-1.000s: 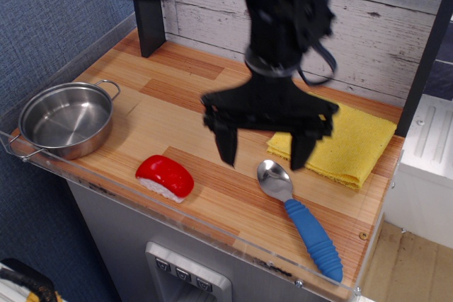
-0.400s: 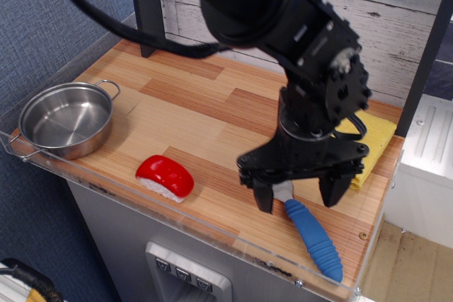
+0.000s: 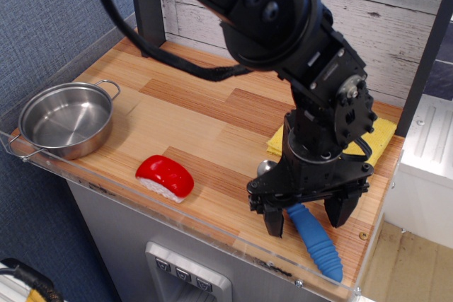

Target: Place the spatula on the yellow cloth.

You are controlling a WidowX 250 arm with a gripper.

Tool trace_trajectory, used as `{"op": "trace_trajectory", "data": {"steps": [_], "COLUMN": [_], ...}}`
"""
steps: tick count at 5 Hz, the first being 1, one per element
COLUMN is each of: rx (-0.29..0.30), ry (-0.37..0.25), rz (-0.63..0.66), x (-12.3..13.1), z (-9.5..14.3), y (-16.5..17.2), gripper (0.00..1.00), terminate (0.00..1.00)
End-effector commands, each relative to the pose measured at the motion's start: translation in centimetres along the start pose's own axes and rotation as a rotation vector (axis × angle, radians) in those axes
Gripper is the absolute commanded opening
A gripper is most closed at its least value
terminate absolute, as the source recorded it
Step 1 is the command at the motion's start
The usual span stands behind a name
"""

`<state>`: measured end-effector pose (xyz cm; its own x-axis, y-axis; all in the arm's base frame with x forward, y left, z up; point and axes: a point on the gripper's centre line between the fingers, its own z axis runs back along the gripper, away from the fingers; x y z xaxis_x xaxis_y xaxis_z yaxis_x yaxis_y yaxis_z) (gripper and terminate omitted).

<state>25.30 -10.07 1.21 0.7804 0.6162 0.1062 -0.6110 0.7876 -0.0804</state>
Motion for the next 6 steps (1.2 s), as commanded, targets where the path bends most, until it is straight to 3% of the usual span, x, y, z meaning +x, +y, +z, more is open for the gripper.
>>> {"op": "trace_trajectory", "data": {"steps": [1, 3, 5, 6], "rx": [-0.036, -0.067, -0.056, -0.041], "ry": [0.012, 0.007, -0.029, -0.036], "rz": [0.041, 0.096, 0.101, 0.009], "x": [0.1, 0.1, 0.7, 1.6], "z": [-0.1, 0.3, 2.7, 4.3], "y": [-0.6, -0.1, -0.1, 0.1], "gripper": [0.00, 0.00, 0.00, 0.00], "terminate": [0.00, 0.00, 0.00, 0.00]}}
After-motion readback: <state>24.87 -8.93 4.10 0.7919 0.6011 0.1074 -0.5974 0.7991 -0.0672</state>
